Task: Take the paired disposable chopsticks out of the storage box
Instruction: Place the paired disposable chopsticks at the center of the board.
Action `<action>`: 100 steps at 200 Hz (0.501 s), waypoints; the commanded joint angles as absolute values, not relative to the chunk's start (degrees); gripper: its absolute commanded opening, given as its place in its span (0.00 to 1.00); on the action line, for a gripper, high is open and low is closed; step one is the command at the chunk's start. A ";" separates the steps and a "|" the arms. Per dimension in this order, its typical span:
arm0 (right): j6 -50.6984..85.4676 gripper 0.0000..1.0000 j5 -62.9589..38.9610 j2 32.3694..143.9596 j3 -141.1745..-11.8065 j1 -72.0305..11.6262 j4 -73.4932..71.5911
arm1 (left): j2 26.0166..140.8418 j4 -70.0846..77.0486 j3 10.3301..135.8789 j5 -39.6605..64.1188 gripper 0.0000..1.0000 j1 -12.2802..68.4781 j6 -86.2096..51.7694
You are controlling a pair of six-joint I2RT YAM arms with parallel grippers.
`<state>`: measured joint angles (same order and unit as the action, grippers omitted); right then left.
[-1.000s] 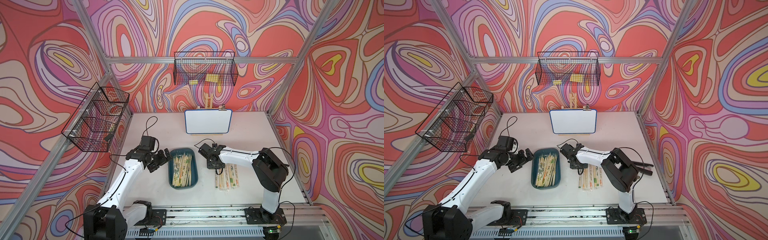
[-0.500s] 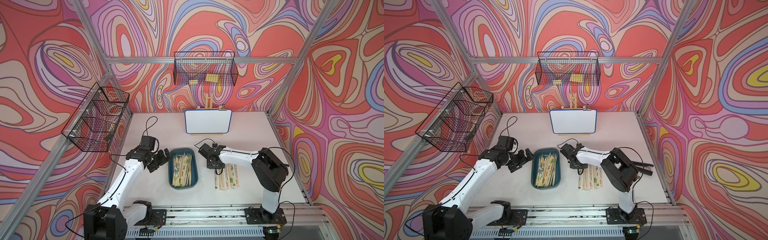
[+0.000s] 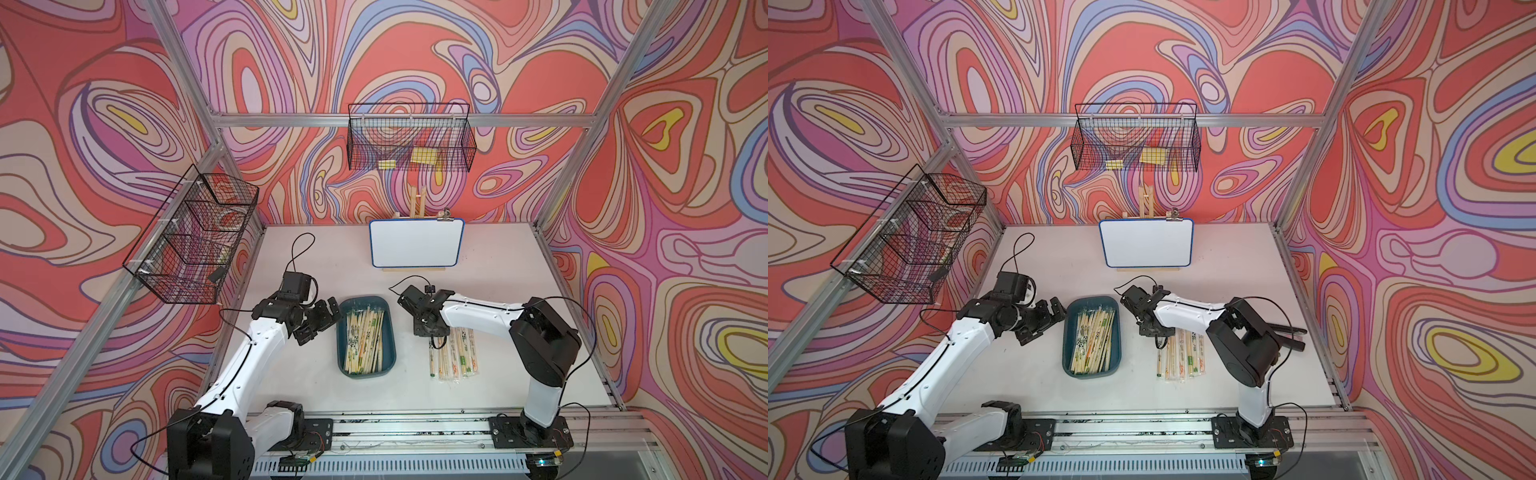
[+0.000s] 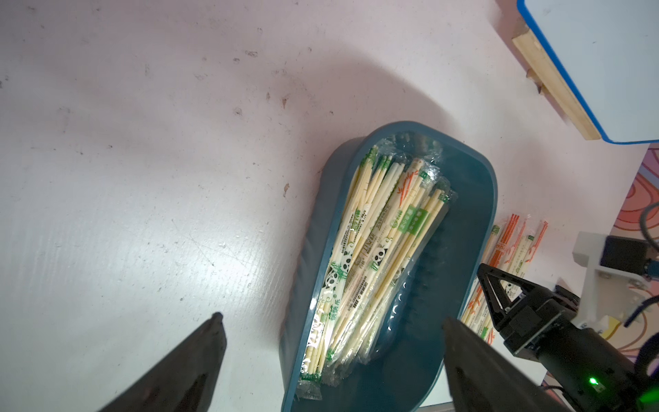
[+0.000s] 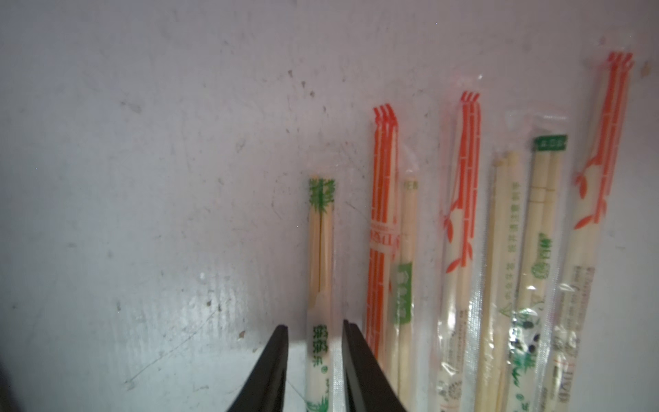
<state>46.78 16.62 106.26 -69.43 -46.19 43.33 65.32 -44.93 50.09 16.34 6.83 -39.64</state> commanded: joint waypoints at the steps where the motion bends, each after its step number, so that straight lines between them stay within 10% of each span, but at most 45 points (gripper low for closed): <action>1: 46.60 0.32 16.03 103.16 -70.18 -46.20 43.97 | 64.65 -46.76 51.67 15.47 1.00 7.11 -39.05; 100: 48.40 0.31 5.95 98.21 -78.00 -50.58 37.72 | 66.34 -46.86 51.66 11.05 1.00 7.12 -38.69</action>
